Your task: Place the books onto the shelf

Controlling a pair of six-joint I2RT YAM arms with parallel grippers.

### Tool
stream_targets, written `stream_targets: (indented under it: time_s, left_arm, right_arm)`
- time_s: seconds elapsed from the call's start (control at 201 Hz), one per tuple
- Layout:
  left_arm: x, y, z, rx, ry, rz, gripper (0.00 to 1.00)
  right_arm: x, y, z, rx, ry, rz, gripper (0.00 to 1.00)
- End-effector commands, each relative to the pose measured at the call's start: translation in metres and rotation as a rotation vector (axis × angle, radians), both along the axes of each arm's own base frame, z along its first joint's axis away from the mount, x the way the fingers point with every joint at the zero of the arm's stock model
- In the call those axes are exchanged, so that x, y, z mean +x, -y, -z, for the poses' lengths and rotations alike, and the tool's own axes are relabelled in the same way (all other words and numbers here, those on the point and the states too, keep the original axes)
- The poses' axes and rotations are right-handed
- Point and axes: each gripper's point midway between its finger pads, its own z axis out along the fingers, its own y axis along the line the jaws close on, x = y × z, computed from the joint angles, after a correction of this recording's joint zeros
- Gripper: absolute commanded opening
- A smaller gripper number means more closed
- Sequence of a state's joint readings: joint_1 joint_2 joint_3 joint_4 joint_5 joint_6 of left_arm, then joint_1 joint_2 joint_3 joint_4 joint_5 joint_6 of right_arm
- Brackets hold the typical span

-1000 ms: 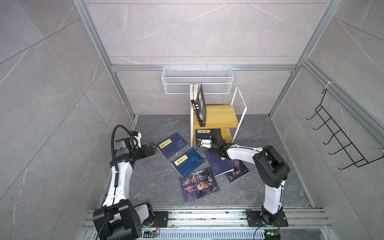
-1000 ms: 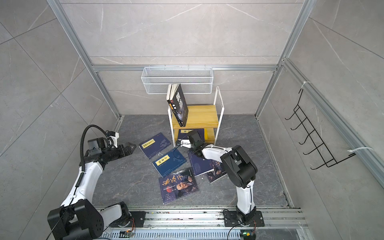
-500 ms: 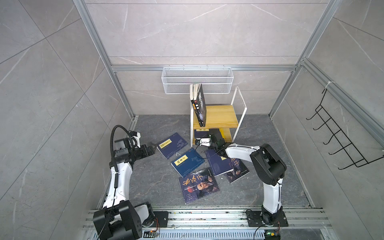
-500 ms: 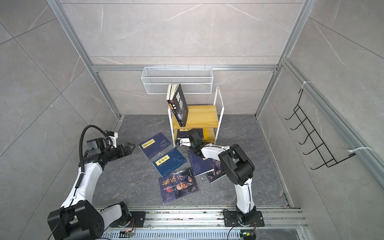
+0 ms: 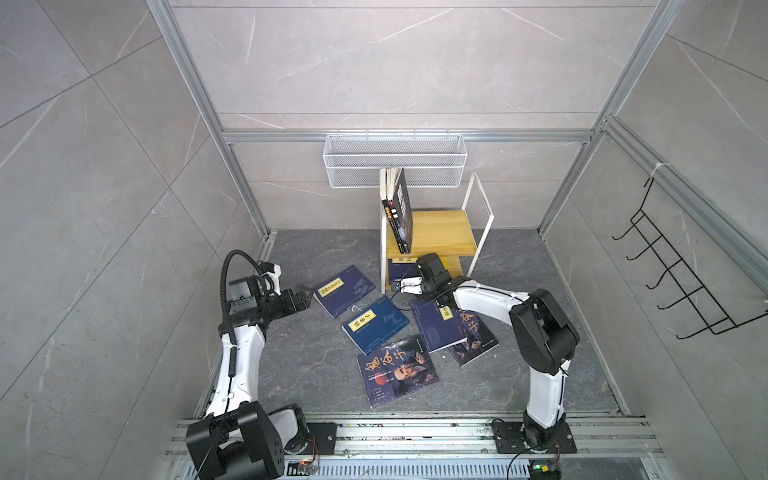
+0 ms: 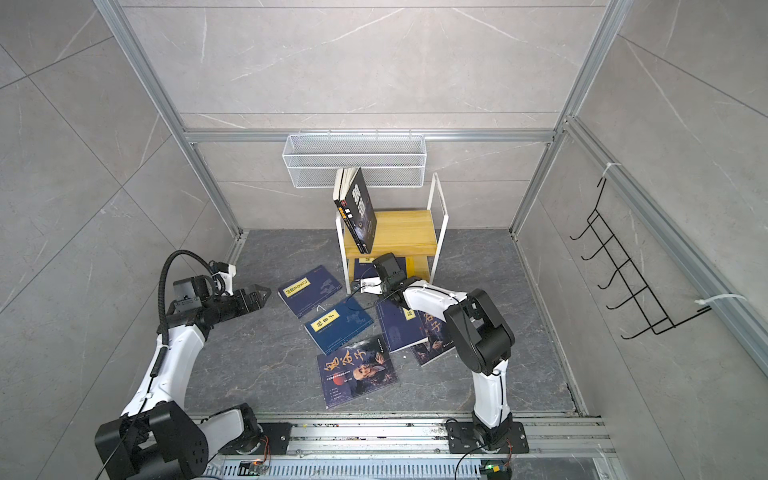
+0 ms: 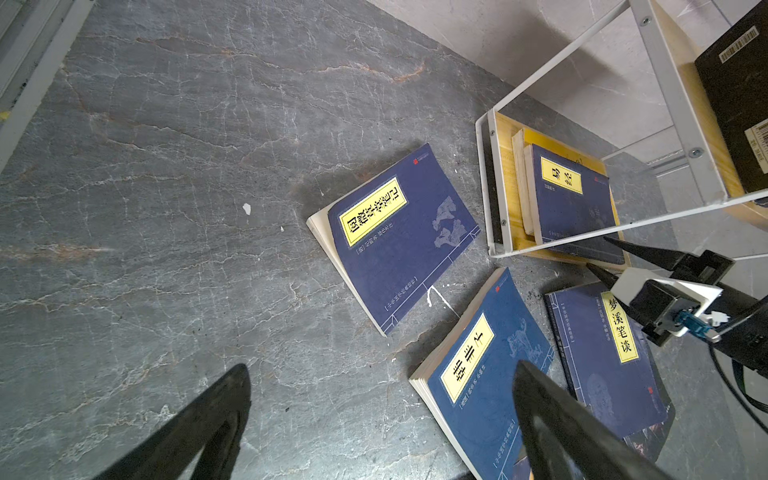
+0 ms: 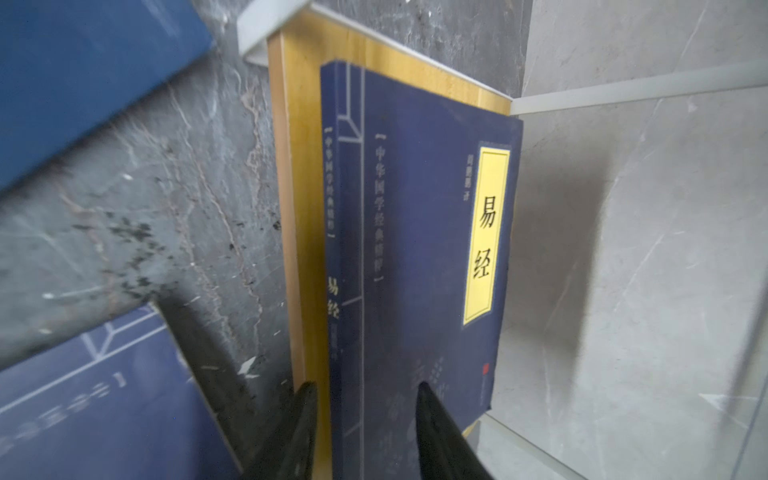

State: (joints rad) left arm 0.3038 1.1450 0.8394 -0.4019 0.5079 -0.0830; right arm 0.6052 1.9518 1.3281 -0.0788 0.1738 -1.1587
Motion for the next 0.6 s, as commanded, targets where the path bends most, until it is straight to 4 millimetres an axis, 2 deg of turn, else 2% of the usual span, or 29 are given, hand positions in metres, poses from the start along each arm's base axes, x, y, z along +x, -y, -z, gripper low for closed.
stream_targets:
  time_s: [0.0,0.234,0.593]
  left_arm:
    - [0.002,0.001,-0.015,-0.014,0.045,0.003,0.97]
    - [0.002,-0.002,-0.016,-0.021,0.050,-0.009,0.97]
    - [0.002,-0.002,-0.016,-0.023,0.055,-0.008,0.97]
  right_arm:
    - [-0.006,-0.005,-0.020,0.067,-0.041,0.003,0.41]
    - [-0.010,-0.017,-0.018,0.128,-0.102,-0.014,0.40]
    - [0.001,-0.024,0.007,0.124,-0.124,-0.002,0.39]
